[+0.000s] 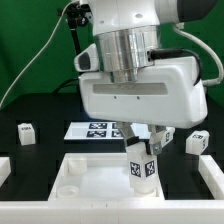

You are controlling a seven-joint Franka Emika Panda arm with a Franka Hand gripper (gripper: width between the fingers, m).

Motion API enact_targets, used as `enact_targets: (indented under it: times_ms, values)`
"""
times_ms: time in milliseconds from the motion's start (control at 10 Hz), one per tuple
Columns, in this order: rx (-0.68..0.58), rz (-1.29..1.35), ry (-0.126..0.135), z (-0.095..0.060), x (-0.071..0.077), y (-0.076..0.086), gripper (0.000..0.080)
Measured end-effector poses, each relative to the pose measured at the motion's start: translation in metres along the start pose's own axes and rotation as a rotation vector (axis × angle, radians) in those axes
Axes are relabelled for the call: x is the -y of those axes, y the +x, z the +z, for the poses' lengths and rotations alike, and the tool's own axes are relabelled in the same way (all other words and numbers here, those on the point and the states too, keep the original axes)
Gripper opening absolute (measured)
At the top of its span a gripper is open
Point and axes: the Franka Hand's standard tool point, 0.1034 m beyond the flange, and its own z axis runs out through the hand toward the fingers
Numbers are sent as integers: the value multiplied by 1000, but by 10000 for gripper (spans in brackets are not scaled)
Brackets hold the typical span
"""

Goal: Assemble one leg

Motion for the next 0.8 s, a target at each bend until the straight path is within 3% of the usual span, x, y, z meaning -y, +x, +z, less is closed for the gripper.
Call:
enact_targets:
  times_ms: [100,400,500,600,800]
  values:
    - [13,144,0,0,-1,1,281]
    - [10,138,-1,0,-2,3,281]
    - [9,70,-3,0,-2,3,462]
    - [3,-58,-8,0,-1,2,585]
    - [-5,-284,-15,1,0,3,629]
